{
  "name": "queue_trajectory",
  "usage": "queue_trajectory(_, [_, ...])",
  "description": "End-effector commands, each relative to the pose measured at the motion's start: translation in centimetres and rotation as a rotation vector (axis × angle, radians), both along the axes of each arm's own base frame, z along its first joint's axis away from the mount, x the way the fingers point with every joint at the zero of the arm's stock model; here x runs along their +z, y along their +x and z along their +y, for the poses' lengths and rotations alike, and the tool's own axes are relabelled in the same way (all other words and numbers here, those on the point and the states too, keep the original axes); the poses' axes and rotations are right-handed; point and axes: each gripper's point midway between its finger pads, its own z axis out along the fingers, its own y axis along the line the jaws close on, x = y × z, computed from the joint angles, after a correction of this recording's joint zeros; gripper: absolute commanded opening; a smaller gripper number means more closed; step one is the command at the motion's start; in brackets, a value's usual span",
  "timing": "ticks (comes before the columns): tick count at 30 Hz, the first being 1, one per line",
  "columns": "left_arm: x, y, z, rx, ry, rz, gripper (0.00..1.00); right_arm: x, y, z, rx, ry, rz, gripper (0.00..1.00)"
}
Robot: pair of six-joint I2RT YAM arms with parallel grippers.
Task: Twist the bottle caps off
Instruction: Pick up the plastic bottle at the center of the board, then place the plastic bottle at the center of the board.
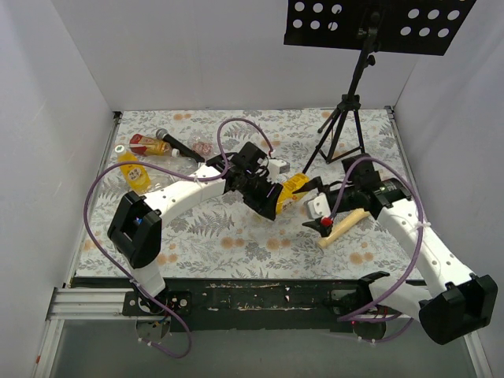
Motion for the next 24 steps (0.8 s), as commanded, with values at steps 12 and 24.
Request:
queue_trajectory(12, [8.0,-7.0,-2.9,-0.136,-0.339,0.342,0.17,-5.4,2.3,1.5,-0.098,-0.237,-0.164,0.97])
queue_trajectory(24, [12.4,-4.9,-2.2,0.000,-0.462,0.240,0.34,-5.8,0.8,2.0,-0.122,-0.188,-0.097,0.33])
